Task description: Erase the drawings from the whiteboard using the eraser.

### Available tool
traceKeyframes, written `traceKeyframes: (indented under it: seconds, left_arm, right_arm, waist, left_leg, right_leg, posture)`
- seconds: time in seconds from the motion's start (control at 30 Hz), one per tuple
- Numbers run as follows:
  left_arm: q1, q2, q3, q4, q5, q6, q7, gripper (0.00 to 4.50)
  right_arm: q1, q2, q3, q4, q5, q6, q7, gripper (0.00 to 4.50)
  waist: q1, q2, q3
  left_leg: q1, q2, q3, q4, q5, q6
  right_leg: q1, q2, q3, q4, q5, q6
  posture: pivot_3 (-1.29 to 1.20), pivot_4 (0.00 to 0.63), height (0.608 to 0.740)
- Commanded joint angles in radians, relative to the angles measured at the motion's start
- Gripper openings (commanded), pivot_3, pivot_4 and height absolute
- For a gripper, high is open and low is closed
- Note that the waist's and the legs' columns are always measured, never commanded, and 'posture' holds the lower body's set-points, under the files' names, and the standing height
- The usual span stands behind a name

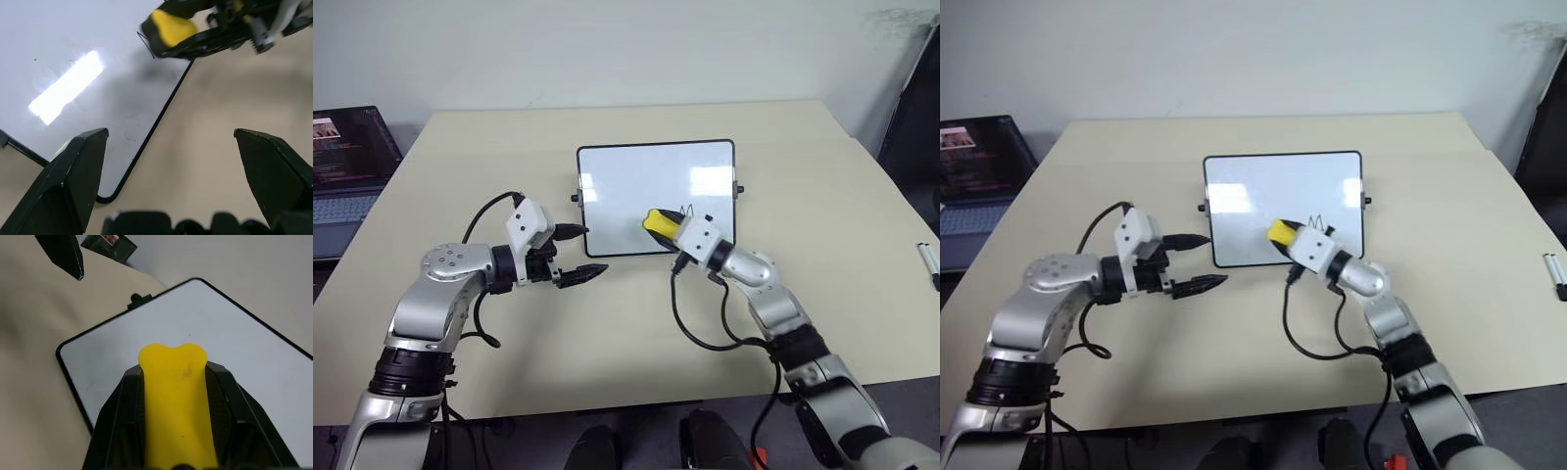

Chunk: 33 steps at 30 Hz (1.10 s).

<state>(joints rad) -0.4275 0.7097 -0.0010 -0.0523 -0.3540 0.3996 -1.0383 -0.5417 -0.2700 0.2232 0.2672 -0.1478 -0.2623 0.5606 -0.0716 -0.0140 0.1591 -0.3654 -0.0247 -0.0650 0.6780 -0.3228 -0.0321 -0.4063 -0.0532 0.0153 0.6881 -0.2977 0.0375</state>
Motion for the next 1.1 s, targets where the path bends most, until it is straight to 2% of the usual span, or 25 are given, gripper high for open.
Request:
traceKeyframes:
  seconds: [0.03, 0.23, 0.37, 0.53, 0.77, 0.93, 1.1]
  left_arm:
    - [-0.040, -0.011, -0.016, -0.016, 0.009, -0.034, -0.007, 4.50]
    - [-0.115, -0.054, -0.055, 0.069, 0.031, -0.082, -0.027, 4.50]
    - [-0.173, -0.090, -0.062, 0.158, 0.049, -0.118, -0.021, 4.50]
    - [-0.227, -0.133, -0.065, 0.229, 0.056, -0.134, -0.017, 4.50]
    - [-0.234, -0.142, -0.071, 0.231, 0.065, -0.132, -0.033, 4.50]
    - [-0.237, -0.121, -0.052, 0.226, 0.049, -0.099, -0.043, 4.50]
    - [-0.240, -0.104, -0.032, 0.207, 0.032, -0.049, -0.040, 4.50]
  right_arm:
    - [0.075, -0.049, -0.034, -0.146, 0.021, 0.048, 0.010, 1.32]
    - [0.163, -0.119, -0.027, -0.177, -0.019, 0.018, -0.024, 1.32]
    - [0.104, -0.099, -0.046, -0.105, -0.038, -0.011, -0.104, 1.32]
    - [-0.118, -0.071, -0.031, 0.182, -0.137, -0.119, -0.285, 1.32]
    - [-0.386, -0.016, -0.047, 0.663, -0.153, -0.223, -0.468, 1.31]
    - [-0.430, 0.024, -0.035, 0.881, -0.153, -0.245, -0.498, 1.31]
    - [-0.370, 0.084, 0.005, 0.936, -0.175, -0.298, -0.483, 1.31]
  waist:
    - [0.005, 0.000, 0.000]
    - [0.014, -0.001, 0.000]
    - [0.014, -0.001, 0.001]
    - [0.011, -0.001, 0.001]
    - [0.007, -0.001, 0.001]
    - [-0.008, -0.002, 0.000]
    - [-0.015, -0.003, -0.001]
  left_leg:
    - [0.000, 0.000, 0.000, 0.000, 0.000, 0.000]
    - [0.001, 0.000, 0.001, 0.001, 0.000, 0.001]
    - [0.001, 0.000, 0.001, 0.001, 0.000, 0.000]
    - [0.002, -0.001, 0.003, 0.002, 0.000, 0.000]
    - [0.001, 0.000, 0.004, 0.000, 0.000, 0.000]
    - [0.001, 0.000, 0.004, 0.000, 0.000, 0.000]
    - [0.004, 0.000, 0.005, 0.003, 0.001, 0.001]
  right_leg:
    - [0.000, 0.000, 0.000, 0.000, 0.000, 0.000]
    - [0.000, 0.001, 0.000, 0.001, 0.000, 0.000]
    - [0.000, 0.001, 0.000, 0.001, 0.000, 0.000]
    - [0.000, 0.001, 0.000, 0.002, 0.000, 0.000]
    - [0.000, 0.000, 0.001, -0.002, 0.000, 0.000]
    - [0.001, 0.000, 0.001, -0.004, 0.001, 0.001]
    - [0.003, 0.000, 0.002, 0.000, 0.003, 0.002]
  posture:
    - [0.00, 0.150, 0.740]
    - [0.00, 0.150, 0.740]
    - [0.00, 0.150, 0.740]
    - [0.00, 0.150, 0.740]
    - [0.00, 0.150, 0.740]
    - [0.00, 0.150, 0.740]
    - [0.00, 0.150, 0.740]
